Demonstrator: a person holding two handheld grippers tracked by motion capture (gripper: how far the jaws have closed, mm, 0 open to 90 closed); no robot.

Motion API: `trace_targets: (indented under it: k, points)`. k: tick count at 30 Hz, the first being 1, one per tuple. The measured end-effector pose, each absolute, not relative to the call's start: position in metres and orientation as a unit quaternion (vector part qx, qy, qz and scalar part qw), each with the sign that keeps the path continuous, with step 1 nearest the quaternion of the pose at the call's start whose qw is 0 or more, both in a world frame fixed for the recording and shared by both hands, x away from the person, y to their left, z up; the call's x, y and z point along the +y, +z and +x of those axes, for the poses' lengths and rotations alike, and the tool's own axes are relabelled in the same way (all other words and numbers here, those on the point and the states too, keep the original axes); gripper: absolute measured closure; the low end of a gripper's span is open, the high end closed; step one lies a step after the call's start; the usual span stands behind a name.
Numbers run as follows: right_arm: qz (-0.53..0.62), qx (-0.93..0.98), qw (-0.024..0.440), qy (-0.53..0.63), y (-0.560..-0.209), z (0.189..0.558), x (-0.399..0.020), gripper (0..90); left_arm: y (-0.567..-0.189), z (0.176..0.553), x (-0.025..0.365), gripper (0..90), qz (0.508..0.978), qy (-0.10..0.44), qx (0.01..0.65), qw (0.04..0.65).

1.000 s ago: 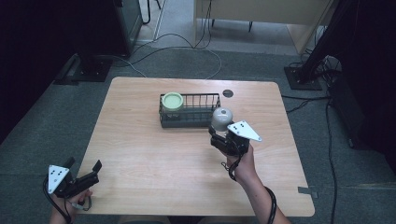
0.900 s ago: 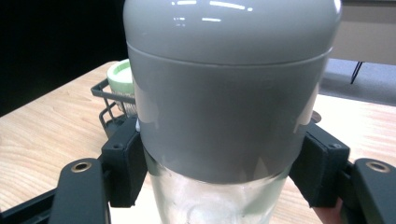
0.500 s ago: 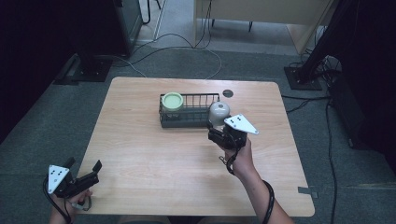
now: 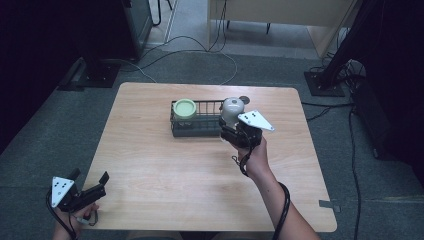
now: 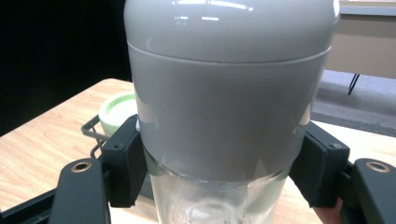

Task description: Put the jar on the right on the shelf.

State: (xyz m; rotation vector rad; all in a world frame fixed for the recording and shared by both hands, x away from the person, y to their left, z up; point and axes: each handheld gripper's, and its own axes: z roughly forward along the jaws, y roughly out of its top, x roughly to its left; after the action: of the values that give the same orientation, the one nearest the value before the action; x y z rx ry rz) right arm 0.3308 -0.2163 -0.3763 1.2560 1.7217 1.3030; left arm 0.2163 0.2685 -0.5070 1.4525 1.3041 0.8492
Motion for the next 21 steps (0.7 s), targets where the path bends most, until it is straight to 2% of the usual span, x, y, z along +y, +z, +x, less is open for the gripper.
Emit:
trace_targets:
  k: [21]
  points:
    - [0.480,0.647,0.331,0.491,-0.354,0.368,-0.207,29.8,-0.507,0.217,0.268,0.0,0.598,0.350,0.536,0.482]
